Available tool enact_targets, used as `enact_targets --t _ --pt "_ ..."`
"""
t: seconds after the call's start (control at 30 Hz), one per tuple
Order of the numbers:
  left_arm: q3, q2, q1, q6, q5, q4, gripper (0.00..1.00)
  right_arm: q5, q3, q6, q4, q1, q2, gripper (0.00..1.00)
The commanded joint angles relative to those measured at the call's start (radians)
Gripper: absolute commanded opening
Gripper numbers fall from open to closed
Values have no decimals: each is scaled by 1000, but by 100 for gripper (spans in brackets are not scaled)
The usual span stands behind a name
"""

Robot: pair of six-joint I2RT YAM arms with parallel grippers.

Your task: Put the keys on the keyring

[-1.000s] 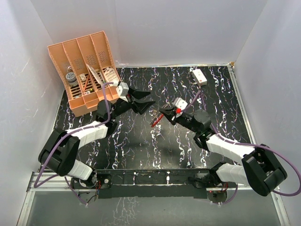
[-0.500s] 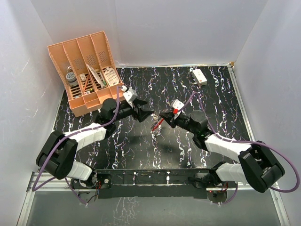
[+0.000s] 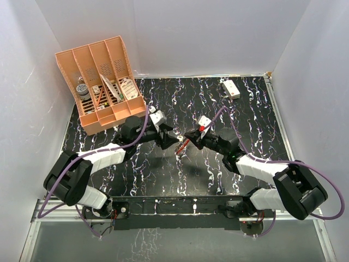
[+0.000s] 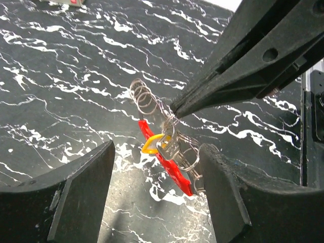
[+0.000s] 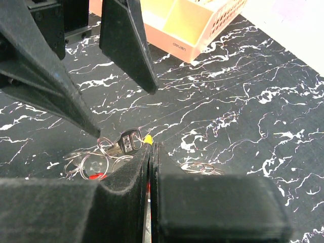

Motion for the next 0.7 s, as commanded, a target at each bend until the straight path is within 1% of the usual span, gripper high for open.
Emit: enact_targets --t 0.0,0.17,0.4,0.6,0.67 --pt "24 11 -17 50 7 -23 66 -15 37 7 74 3 6 0" --pt "32 25 -28 83 -32 -37 68 -26 41 8 74 4 12 0" --pt "21 41 -43 115 -81 2 71 -50 44 12 72 4 20 0" --pt "7 57 -58 150 -111 35 72 -69 49 12 68 3 24 0" --pt "12 70 -61 157 -108 31 70 -75 51 12 66 4 26 0"
